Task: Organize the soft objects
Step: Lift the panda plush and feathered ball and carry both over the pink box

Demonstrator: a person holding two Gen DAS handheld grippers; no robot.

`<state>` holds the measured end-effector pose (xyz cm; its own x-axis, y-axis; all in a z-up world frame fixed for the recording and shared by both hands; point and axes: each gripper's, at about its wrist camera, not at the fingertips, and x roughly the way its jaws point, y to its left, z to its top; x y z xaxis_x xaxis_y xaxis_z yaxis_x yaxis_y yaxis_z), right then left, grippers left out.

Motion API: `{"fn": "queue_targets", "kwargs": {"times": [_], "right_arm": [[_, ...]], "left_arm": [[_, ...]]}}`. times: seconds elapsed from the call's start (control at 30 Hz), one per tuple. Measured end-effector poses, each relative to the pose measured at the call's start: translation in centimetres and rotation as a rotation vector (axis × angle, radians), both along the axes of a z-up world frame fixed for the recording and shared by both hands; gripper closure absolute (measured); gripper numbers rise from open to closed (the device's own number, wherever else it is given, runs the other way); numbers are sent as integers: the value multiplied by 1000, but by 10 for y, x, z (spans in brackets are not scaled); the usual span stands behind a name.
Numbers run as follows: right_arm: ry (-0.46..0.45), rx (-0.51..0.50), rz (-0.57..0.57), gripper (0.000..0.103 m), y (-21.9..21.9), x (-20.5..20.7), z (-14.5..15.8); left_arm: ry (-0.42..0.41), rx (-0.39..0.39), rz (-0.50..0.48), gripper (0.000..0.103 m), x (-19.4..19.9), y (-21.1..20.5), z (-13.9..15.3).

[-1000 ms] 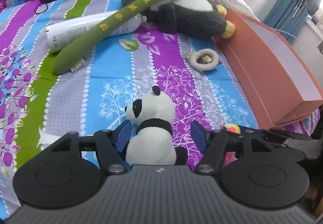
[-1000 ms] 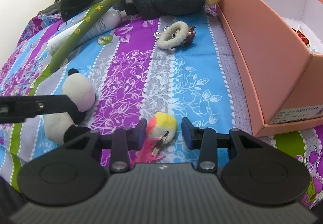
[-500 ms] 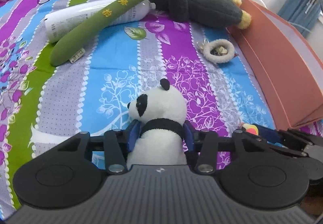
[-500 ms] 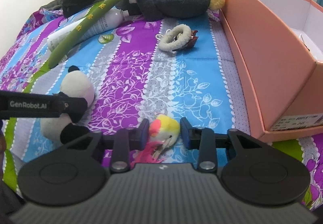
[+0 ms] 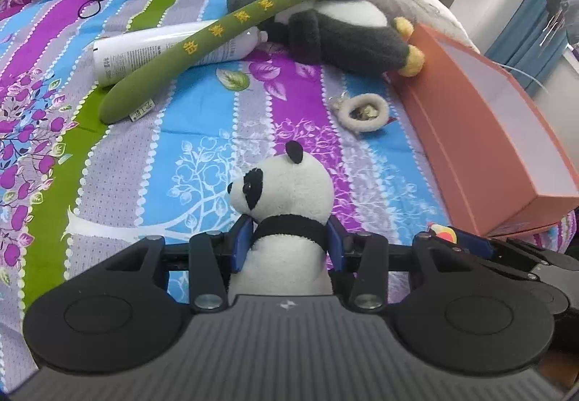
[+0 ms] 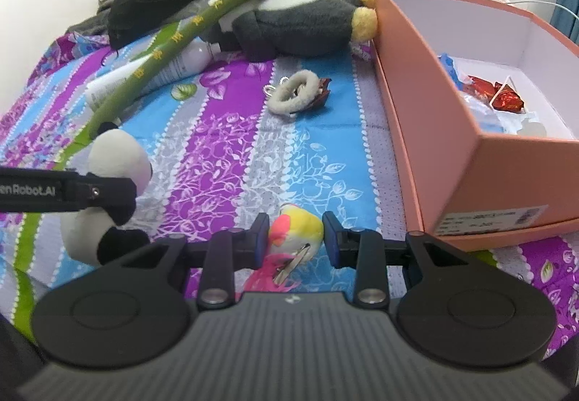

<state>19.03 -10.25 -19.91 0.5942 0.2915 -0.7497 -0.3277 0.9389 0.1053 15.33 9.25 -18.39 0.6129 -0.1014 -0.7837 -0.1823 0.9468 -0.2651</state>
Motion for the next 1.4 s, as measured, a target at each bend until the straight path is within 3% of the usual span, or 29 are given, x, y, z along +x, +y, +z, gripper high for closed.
{"fn": "queue_targets", "kwargs": {"times": [0.4,0.77,0.9,1.13,1.27,1.4], "right_arm": [[-69,85,25,68,-13,-17,51],[-218,128,64,68,-21,-16,124],[-281,157,37,68,-33,-5,157],[-383,165,-6,68,-63,19,210],[-344,200,-66,68,-93,45,222],[-296,163,-133,68,-119,68,220]], "left_arm": [[-62,-7,-12,54,-21,-16,43],[-192,-8,-79,54,-8,-30,119],[-245,-1,-126,54,7,-42,153],[-297,-56,-227,54,52,-79,203],[-292,-92,-292,54,86,-108,220],[-255,-98,-352,54,123,-142,224]]}}
